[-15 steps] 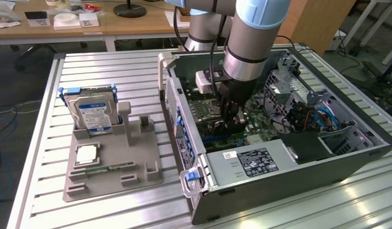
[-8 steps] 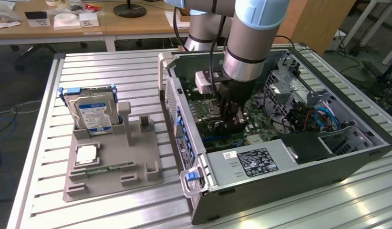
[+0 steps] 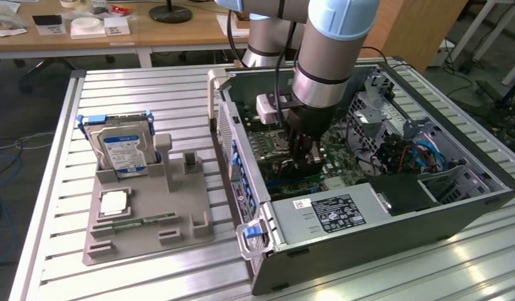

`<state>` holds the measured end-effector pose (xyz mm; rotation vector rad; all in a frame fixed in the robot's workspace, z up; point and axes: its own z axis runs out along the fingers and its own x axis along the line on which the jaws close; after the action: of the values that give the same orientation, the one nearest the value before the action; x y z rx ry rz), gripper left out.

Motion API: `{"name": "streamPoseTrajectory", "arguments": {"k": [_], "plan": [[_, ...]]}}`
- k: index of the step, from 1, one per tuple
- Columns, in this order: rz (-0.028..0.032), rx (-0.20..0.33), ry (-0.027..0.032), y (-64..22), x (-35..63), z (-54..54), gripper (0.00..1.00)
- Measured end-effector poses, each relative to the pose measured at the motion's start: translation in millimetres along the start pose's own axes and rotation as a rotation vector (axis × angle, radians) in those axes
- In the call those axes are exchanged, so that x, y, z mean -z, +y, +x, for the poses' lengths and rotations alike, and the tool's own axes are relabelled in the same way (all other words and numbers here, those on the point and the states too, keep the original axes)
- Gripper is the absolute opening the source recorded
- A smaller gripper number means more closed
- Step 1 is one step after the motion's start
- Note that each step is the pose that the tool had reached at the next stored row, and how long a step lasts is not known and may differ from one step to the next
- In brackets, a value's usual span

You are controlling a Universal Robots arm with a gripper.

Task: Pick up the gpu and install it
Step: 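Insert the gpu into the slot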

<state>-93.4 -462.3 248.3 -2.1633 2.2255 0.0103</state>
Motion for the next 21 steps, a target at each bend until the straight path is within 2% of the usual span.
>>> {"name": "streamPoseTrajectory", "arguments": {"k": [21], "plan": [[0.0, -0.001, 0.0002, 0.9, -4.4, 0.0, 0.27]]}}
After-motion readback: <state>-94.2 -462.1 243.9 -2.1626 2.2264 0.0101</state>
